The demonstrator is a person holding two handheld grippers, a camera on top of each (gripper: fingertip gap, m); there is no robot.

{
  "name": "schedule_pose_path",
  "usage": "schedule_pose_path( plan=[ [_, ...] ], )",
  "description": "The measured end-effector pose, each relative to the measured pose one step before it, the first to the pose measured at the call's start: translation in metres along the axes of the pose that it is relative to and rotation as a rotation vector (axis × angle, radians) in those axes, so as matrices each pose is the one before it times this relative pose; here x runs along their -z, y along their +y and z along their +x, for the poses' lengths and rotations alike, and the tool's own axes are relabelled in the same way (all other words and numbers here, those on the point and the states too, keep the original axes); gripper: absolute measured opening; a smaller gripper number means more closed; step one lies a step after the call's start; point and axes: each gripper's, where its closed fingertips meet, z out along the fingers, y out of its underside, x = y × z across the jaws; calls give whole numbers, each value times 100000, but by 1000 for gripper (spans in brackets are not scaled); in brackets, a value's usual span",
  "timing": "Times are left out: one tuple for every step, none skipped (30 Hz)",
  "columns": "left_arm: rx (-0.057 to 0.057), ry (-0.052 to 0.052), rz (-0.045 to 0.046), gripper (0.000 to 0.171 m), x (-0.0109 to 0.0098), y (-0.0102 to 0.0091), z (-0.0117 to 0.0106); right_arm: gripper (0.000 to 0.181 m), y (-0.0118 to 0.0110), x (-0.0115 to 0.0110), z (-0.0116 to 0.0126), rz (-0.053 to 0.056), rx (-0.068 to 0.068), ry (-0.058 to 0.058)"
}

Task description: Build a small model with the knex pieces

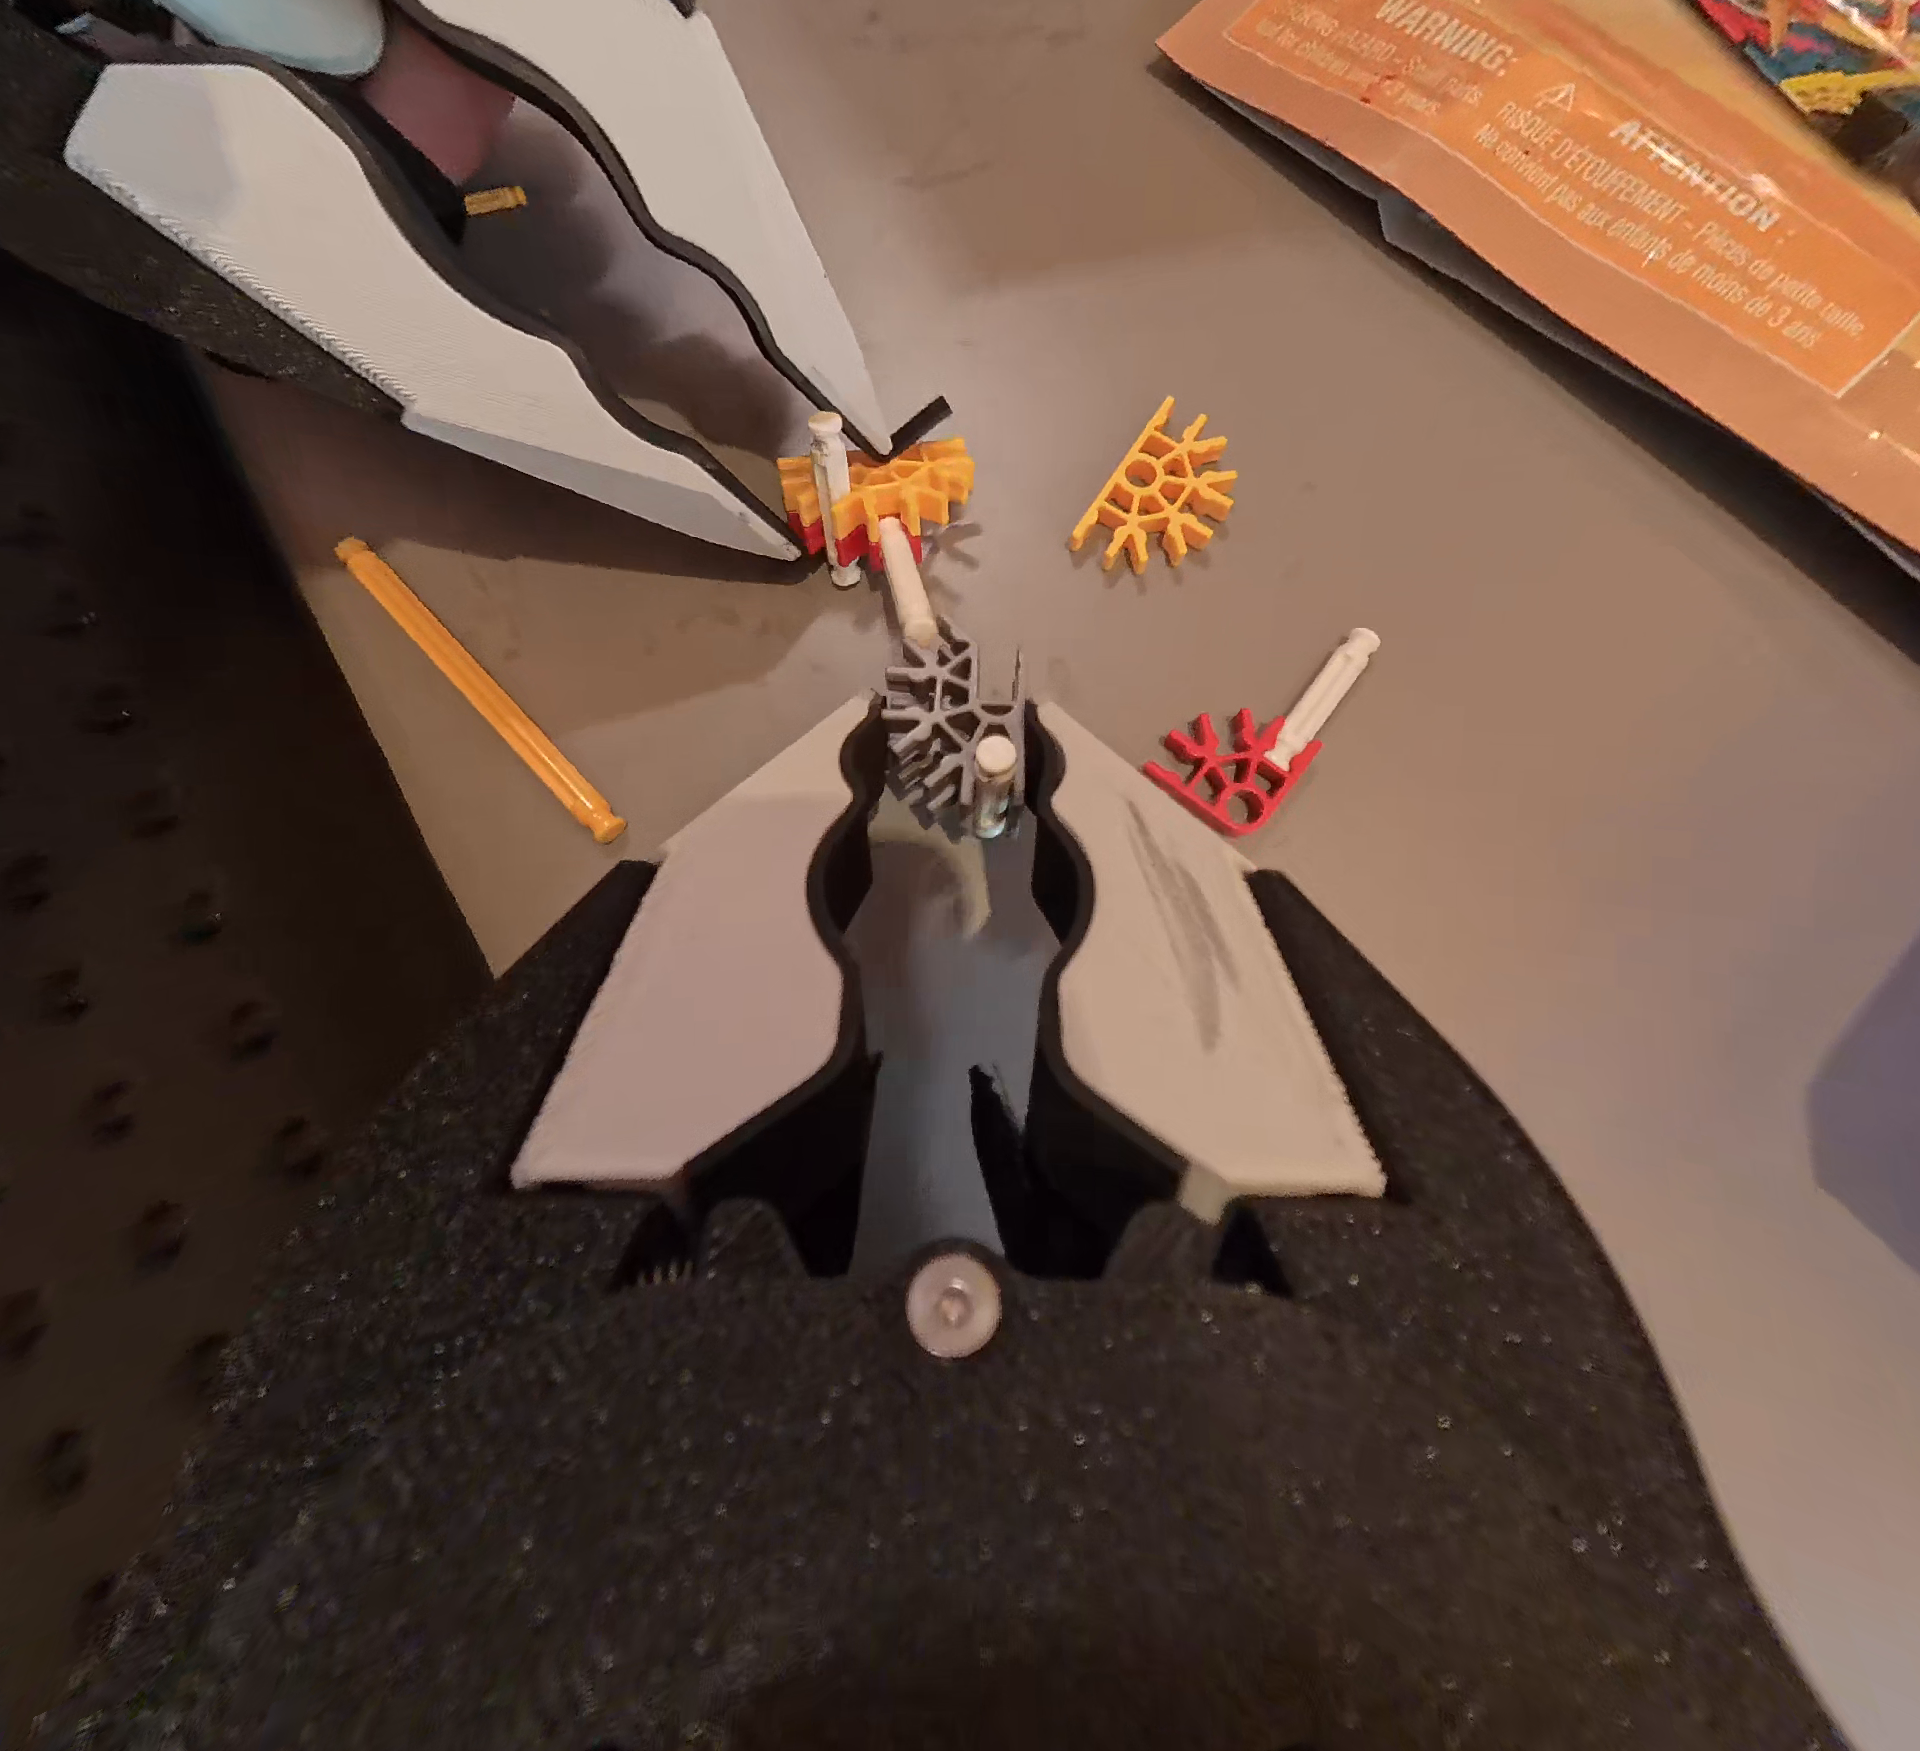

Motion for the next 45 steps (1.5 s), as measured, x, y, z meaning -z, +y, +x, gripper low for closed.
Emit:
schedule_pose_path(
  plan=[
    [-2,-511,-170,20,-2,-4,-6,24,137,-108,21,-658,-580,445],
    [-200,-615,-241,19,11,13,-36,24,10,-20,16,163,-493,274],
    [469,-330,-46,19,-10,-3,12,24,12,36,40,-2,-1416,-36],
    [633,-67,-82,19,-11,-16,28,24,-30,27,37,92,-1053,46],
    [-259,-359,-269,19,10,4,-15,24,-64,-14,71,341,44,689],
    [-389,-557,-348,19,2,23,-67,24,21,-45,59,-124,-318,574],
    [254,-304,-373,19,-10,16,-25,24,-14,-21,-4,87,-576,139],
    [103,-156,-247,19,1,-2,-1,24,-92,21,-87,464,-57,-141],
    [-429,-202,-69,19,-3,-19,17,24,-67,26,-64,348,-331,-40],
    [-396,-376,-256,19,1,-9,8,24,-15,17,-69,99,-1474,-545],
    [-329,-423,-274,19,-11,1,-9,24,-48,14,-30,569,-1567,-643],
    [-223,-310,-79,19,8,-17,2,24,-11,23,70,468,-1480,-168],
    [-289,-262,-59,19,2,-10,-26,24,30,28,186,75,-1642,505],
    [-139,119,-68,19,6,0,27,24,-136,93,126,953,-1294,241],
    [82,106,-172,19,-14,-6,28,24,-324,145,-2,2065,-1060,-490],
    [-46,-150,30,19,-1,-28,-6,24,-63,49,93,299,-700,380],
    [198,-44,-70,19,-24,-19,6,24,163,-54,84,-932,928,906],
    [88,-43,-89,19,-13,-10,6,24,219,-123,19,-1361,989,722],
    [24,-349,-230,19,-7,11,-51,24,128,-73,0,-933,563,544],
    [91,-195,-154,19,3,23,-39,24,19,-10,-45,-310,58,-21],
    [272,114,3,18,-4,-14,24,24,-54,18,-34,213,-135,-196],
    [-65,-157,-192,18,-5,9,1,24,-89,27,-15,465,-124,118],
    [-27,-269,-402,18,-4,-13,0,24,-10,-4,31,-45,-171,507],
    [-159,-375,-423,18,-2,-6,-2,24,-13,5,41,-160,235,831],
    [-452,-506,-344,18,-15,-14,-5,24,-10,13,41,-116,74,926],
    [-218,-583,-465,18,-6,-2,-21,24,-22,23,21,-85,-337,693],
    [178,-321,-520,18,0,-5,9,24,-15,35,-39,-179,-328,366],
    [-40,-254,-444,18,-6,-34,34,24,-106,51,-30,390,8,558],
    [-310,-395,-203,18,-28,-43,23,24,-46,31,-32,-19,474,884],
    [-339,-432,-174,18,-15,-41,32,24,-12,-15,-28,-399,1419,1599],
    [-362,-388,-274,18,-18,-35,29,24,-31,-39,-83,-325,1835,1791],
    [-280,-418,-170,18,-3,-46,10,24,20,-92,-34,-664,2148,2407],
    [-316,-142,94,17,-12,-62,55,24,87,-119,9,-1050,2717,2833],
    [-93,-220,-206,17,-1,-23,20,24,48,-100,36,-663,1857,2442],
    [-819,-461,-327,17,12,20,2,24,-106,-1,15,546,445,1280],
    [-786,-611,-305,18,22,23,-9,24,-64,7,-30,678,-121,312],
    [-194,-225,-20,17,11,-23,36,24,17,-37,9,384,-113,273],
    [48,-130,-59,18,4,-20,27,24,0,-14,40,488,230,566],
    [-103,-179,-67,18,-9,-6,17,24,-7,6,29,307,731,722],
    [-195,-240,120,18,-8,-22,-14,24,34,0,13,-188,842,598],
    [65,-86,248,18,-7,-28,0,24,33,-26,35,-189,535,460],
    [256,44,109,18,2,-3,-2,24,37,-44,48,-96,193,136],
    [94,412,-62,21,13,11,49,24,76,-65,41,-159,-290,-144],
    [49,614,46,22,-20,25,113,24,94,-69,126,-115,-628,142],
    [-112,457,301,24,-17,3,93,24,62,-34,72,247,-707,-324]
  ],
)
